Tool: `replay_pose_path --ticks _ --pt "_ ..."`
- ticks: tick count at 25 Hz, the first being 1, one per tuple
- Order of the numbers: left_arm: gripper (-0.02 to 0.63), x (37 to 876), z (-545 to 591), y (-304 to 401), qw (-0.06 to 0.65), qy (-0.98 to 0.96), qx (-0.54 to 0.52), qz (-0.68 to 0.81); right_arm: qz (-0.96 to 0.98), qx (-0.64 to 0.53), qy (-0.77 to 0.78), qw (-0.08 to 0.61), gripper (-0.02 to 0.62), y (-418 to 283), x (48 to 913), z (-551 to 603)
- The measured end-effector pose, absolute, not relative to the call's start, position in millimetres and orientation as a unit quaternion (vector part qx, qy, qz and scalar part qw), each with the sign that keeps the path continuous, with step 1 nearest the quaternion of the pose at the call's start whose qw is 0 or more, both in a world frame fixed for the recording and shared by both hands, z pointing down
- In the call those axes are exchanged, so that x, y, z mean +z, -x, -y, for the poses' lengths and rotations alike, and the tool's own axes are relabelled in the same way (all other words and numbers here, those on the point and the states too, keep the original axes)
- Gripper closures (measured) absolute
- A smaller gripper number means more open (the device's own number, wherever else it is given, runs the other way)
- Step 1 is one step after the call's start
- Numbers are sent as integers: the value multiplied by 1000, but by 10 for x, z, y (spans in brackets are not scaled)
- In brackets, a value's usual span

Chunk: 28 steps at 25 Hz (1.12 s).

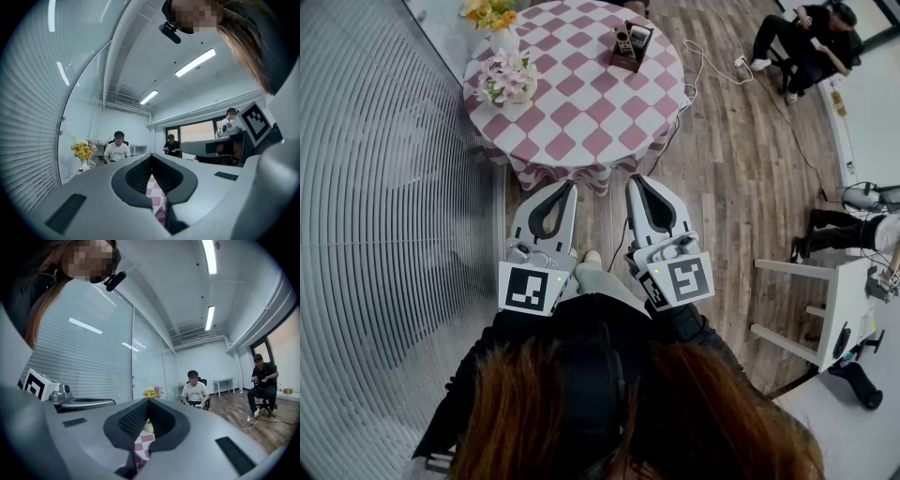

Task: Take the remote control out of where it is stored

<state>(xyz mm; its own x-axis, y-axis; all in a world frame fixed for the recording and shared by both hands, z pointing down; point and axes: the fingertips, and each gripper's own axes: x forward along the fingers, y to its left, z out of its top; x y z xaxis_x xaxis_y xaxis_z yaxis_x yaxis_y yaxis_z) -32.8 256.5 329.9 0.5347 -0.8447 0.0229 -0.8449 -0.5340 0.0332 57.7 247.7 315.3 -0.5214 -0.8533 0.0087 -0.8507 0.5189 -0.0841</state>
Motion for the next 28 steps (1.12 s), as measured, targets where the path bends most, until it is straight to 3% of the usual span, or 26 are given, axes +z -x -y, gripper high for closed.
replay_pose_path --ticks 28 --pt "597 3322 -2111 94 6 -854 6 520 -887 -41 458 37 581 -889 3158 -1984"
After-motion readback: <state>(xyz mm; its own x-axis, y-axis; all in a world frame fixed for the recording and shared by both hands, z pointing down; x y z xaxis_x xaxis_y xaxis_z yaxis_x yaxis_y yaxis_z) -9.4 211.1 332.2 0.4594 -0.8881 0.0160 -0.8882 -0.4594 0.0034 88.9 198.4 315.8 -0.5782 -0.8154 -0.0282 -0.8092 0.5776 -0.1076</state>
